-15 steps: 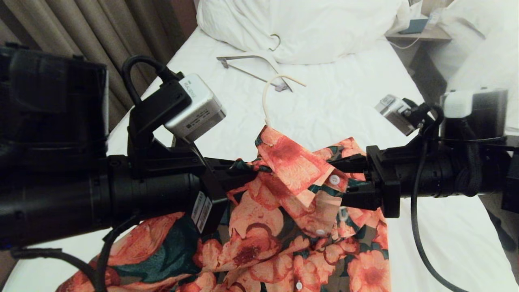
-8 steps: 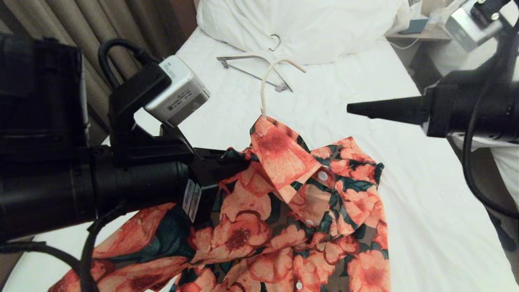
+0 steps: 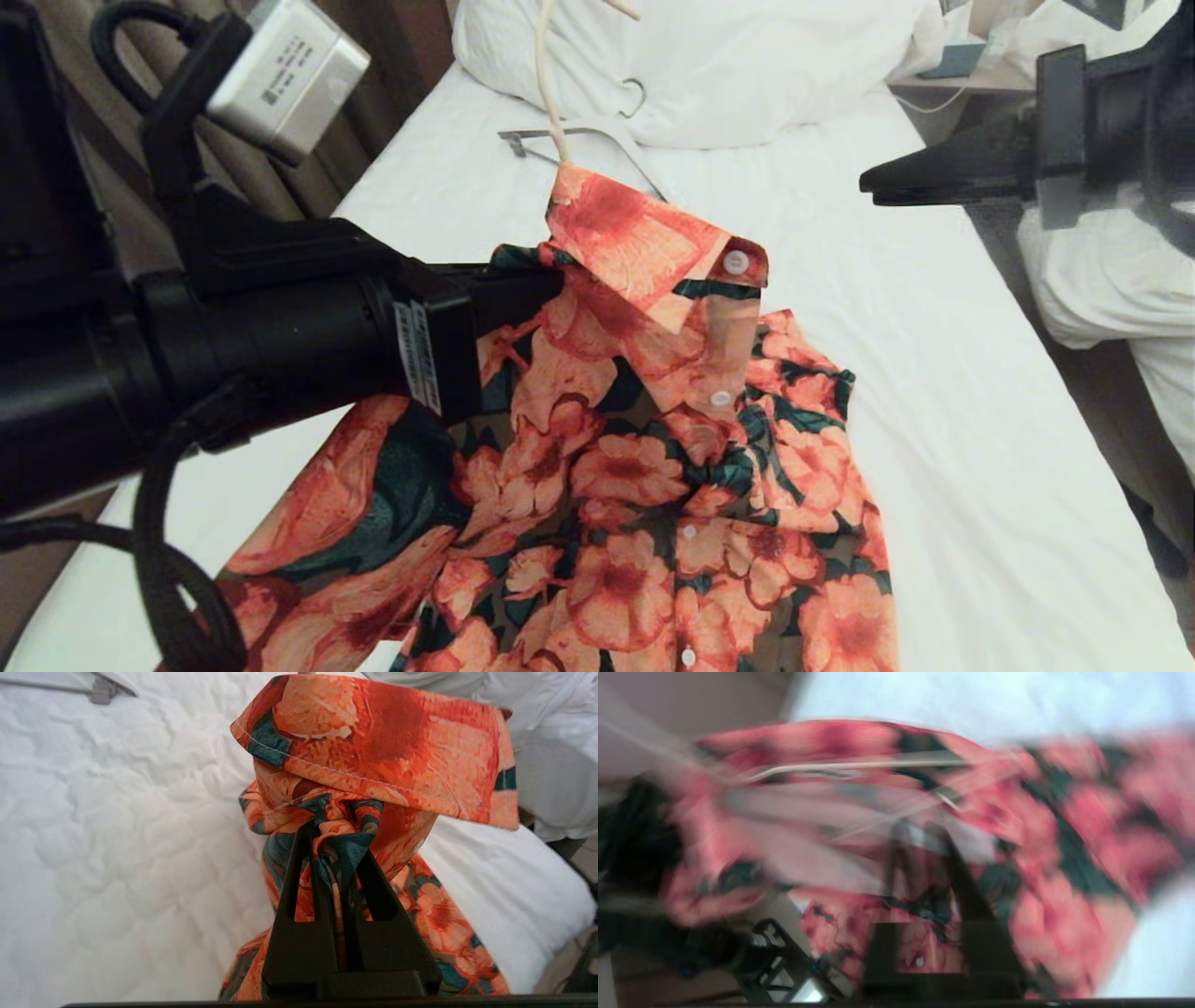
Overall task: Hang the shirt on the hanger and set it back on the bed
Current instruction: Hook the other side of the shirt onto the hanger
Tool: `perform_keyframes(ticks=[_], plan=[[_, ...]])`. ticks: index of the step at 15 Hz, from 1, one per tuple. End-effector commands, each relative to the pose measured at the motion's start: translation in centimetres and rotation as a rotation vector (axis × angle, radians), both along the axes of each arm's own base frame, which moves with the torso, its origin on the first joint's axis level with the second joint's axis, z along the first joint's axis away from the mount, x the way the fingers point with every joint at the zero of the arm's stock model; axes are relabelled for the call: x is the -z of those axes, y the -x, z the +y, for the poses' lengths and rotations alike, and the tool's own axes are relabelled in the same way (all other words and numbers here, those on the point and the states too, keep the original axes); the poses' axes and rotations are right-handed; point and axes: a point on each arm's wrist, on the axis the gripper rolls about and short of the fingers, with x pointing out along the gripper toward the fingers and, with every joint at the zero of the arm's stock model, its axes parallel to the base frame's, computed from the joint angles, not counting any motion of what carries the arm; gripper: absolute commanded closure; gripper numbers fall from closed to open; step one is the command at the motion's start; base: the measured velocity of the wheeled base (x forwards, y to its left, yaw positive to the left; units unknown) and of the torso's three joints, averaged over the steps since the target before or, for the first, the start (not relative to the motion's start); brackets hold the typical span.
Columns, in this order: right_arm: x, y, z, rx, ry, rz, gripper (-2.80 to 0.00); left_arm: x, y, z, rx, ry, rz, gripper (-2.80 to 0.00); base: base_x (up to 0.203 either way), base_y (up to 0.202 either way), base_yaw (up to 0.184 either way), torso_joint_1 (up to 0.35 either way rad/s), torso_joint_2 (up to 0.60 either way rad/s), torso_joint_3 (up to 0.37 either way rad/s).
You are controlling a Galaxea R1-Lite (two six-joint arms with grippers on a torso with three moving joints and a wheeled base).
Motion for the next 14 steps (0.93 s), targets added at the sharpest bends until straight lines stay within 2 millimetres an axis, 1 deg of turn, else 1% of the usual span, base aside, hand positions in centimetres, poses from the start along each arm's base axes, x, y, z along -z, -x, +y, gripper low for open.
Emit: perform_keyframes(ticks=[1,3,4,6,9,11,13,14], plan=[[1.8,-2.8,1.5,0.077,0.07,0.13,0.0,0.0,0.0,0.0,-0.001,0.026,0.002,0.0,0.0,0.0,0.0,0.0,0.0,0.0],[4.0,-4.7,2.8,0.188,0.157,0.208,0.0,0.1,0.0,0.0,-0.005,0.027,0.004,0.0,0.0,0.0,0.0,0.0,0.0,0.0],[4.9,-5.3,3.6,0.218,0.195,0.232,0.0,0.2,0.2,0.1,-0.004,0.027,0.005,0.0,0.0,0.0,0.0,0.0,0.0,0.0],[5.9,-5.3,4.5,0.199,0.234,0.278,0.0,0.4,0.5,0.5,-0.001,0.027,0.006,0.0,0.0,0.0,0.0,0.0,0.0,0.0],[7.0,-5.3,5.9,0.167,0.271,0.311,0.0,0.0,1.2,1.3,-0.016,0.044,-0.008,0.0,0.0,0.0,0.0,0.0,0.0,0.0],[8.0,-5.7,6.6,0.15,0.295,0.336,0.0,-0.1,1.2,1.4,-0.041,0.046,-0.016,0.0,0.0,0.0,0.0,0.0,0.0,0.0],[9.1,-5.6,7.3,0.097,0.367,0.33,0.0,-0.4,1.2,1.4,-0.051,0.054,-0.021,0.0,0.0,0.0,0.0,0.0,0.0,0.0],[9.7,-5.8,7.5,0.076,0.397,0.329,-2.8,-0.4,1.1,1.2,-0.048,0.054,-0.019,0.0,0.0,0.0,0.0,0.0,0.0,0.0]])
